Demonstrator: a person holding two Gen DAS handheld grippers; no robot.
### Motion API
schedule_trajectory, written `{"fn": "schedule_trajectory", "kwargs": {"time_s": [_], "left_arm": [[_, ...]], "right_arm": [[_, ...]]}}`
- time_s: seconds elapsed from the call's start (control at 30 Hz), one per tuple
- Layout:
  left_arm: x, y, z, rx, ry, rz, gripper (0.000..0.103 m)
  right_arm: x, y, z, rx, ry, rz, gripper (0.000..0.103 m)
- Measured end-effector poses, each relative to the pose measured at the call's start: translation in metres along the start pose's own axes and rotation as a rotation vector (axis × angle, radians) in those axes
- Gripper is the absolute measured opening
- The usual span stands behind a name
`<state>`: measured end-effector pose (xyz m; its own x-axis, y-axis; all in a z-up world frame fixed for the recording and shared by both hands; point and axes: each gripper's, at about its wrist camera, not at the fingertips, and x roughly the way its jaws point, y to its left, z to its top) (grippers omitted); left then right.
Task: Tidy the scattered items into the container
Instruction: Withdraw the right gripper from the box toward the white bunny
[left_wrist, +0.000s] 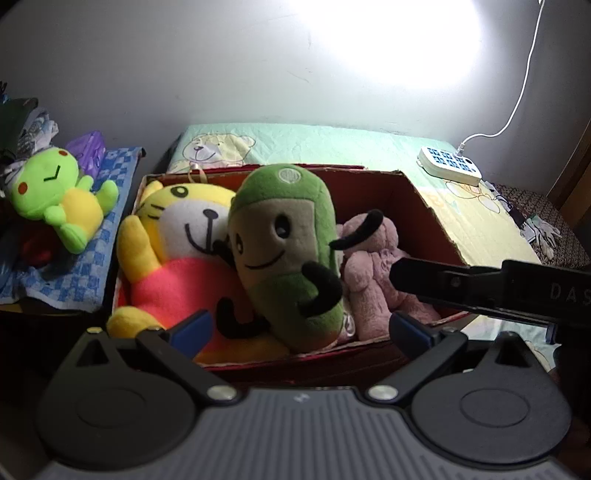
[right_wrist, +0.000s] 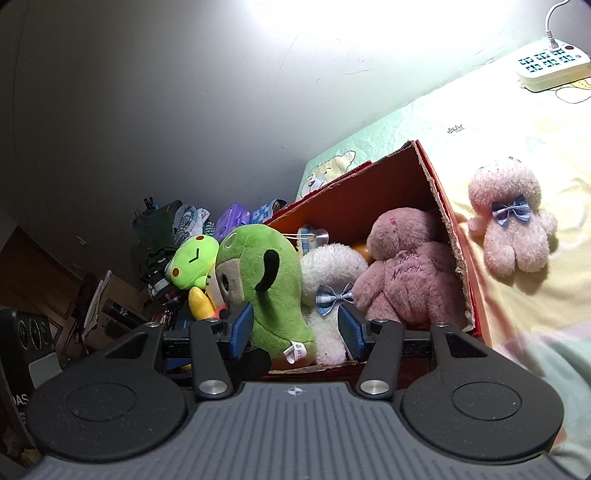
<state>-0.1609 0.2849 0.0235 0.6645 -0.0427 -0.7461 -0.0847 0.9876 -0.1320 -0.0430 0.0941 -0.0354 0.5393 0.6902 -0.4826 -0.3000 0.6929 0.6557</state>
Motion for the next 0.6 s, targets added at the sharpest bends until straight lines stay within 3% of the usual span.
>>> {"fn": "schedule_trajectory", "kwargs": {"time_s": [0.6], "left_arm": [[-0.015,-0.050,-0.028,0.127,0.022,-0.076,0.102]], "right_arm": [[-0.056,-0.014,-0.036,0.046,-0.077,-0.067,0.055]]}}
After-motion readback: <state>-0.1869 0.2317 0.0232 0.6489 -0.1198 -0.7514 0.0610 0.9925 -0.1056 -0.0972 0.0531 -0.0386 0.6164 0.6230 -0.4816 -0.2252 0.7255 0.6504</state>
